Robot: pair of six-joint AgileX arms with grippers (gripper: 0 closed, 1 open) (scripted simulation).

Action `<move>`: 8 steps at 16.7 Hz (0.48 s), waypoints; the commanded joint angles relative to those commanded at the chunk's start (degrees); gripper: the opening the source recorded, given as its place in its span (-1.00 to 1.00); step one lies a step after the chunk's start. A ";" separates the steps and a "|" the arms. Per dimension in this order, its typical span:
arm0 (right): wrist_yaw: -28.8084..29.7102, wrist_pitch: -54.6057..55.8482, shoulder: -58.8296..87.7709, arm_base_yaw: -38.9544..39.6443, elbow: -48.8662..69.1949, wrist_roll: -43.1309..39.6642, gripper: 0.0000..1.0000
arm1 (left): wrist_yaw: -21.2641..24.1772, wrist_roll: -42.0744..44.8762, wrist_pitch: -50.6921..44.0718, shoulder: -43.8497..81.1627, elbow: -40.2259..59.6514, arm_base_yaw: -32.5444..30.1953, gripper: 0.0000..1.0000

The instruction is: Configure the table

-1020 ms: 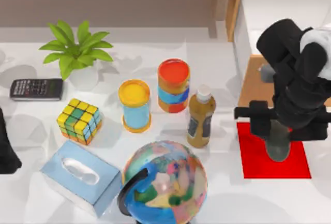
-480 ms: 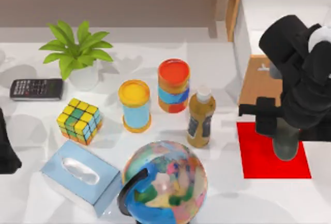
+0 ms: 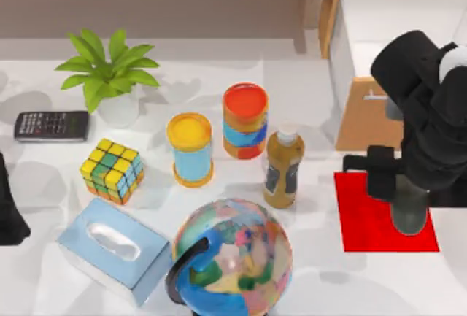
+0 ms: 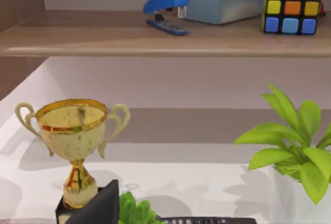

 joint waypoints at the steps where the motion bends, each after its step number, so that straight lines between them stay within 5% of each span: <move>1: -0.48 0.72 0.60 -0.36 0.07 -0.78 -1.00 | 0.00 0.00 0.00 0.00 0.00 0.00 1.00; 8: -4.13 8.32 8.32 -2.94 1.28 -9.43 -1.00 | 0.00 0.00 0.00 0.00 0.00 0.00 1.00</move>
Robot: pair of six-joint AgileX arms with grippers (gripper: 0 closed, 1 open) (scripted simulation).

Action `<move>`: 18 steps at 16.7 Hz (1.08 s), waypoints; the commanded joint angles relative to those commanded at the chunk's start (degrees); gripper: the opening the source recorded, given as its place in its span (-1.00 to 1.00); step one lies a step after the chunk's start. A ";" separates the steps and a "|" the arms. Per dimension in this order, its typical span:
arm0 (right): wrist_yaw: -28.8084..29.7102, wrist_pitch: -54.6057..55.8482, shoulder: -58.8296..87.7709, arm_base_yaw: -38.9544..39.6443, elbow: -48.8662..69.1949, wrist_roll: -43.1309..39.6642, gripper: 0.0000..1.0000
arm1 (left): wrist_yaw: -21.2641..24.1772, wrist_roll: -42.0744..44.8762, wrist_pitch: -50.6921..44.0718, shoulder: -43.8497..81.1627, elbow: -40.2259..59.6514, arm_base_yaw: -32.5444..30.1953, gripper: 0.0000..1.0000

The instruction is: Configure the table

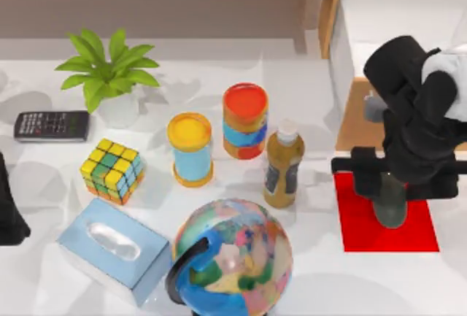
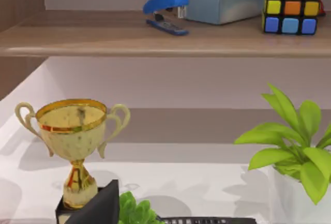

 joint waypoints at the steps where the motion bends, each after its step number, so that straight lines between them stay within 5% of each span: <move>1: -0.21 0.38 0.67 -0.17 -0.52 -0.57 -1.00 | 0.00 0.00 0.00 0.00 0.00 0.00 1.00; 6: -0.26 0.47 0.82 -0.21 -0.65 -0.69 -1.00 | 0.00 0.00 0.00 0.00 0.00 0.00 1.00; 18: -0.26 0.47 0.82 -0.21 -0.65 -0.69 0.81 | 0.00 0.00 0.00 0.00 0.00 0.00 1.00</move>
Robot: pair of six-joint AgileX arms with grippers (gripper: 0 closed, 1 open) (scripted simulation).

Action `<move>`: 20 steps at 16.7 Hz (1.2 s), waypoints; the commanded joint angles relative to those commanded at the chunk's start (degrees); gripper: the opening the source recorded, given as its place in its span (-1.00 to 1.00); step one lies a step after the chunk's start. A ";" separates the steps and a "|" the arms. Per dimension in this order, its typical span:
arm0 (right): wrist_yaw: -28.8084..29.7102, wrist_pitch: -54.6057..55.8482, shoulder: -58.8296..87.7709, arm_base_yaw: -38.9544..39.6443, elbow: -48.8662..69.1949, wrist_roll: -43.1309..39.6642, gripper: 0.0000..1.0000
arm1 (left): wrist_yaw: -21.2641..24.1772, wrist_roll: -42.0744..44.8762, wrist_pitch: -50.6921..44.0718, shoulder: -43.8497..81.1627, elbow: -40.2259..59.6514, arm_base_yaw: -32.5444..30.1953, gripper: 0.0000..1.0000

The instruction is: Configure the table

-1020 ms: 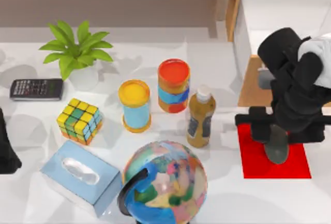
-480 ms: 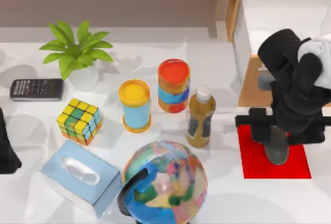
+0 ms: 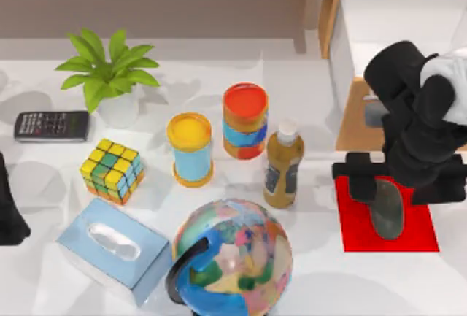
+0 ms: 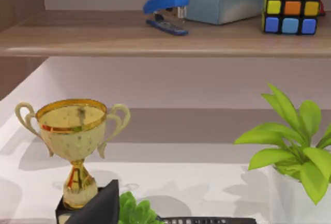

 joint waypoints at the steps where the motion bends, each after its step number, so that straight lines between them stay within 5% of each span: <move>1: 0.00 0.00 0.00 0.00 0.00 0.00 0.96 | 0.00 0.00 0.00 0.00 0.00 0.00 1.00; 13: 0.29 1.41 -1.32 0.25 -0.70 -1.14 1.00 | 0.00 0.00 0.00 0.00 0.00 0.00 1.00; 20: 3.62 21.62 -10.29 1.81 -13.60 -17.04 1.00 | 0.00 0.00 0.00 0.00 0.00 0.00 1.00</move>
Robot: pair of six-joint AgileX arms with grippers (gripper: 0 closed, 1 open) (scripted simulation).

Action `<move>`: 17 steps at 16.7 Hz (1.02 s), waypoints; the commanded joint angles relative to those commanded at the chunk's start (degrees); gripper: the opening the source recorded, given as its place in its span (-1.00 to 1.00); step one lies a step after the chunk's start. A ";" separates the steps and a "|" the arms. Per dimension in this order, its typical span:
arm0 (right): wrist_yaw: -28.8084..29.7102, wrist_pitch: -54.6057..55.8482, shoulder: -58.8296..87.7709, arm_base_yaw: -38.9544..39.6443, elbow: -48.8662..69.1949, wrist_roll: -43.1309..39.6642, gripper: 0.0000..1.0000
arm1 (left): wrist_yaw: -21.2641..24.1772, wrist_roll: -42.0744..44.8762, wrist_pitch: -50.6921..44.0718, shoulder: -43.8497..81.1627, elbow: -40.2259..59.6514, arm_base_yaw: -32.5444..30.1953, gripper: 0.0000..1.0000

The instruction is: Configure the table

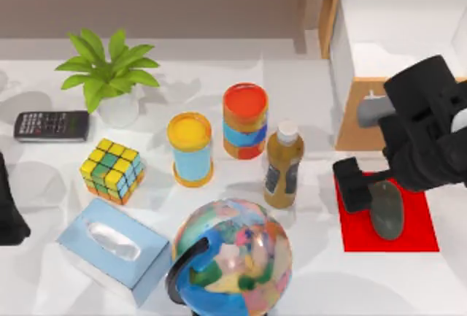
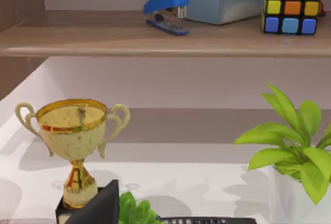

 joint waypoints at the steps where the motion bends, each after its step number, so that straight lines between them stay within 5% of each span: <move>1: 0.68 4.56 -1.31 0.27 -2.79 -3.49 1.00 | 0.00 0.00 0.00 0.00 0.00 0.00 1.00; 9: 6.50 49.18 -5.90 1.79 -25.42 -37.65 1.00 | 0.00 0.00 0.00 0.00 0.00 0.00 1.00; 17: 12.01 93.86 5.58 -1.61 -37.10 -74.25 1.00 | 0.00 0.00 0.00 0.00 0.00 0.00 1.00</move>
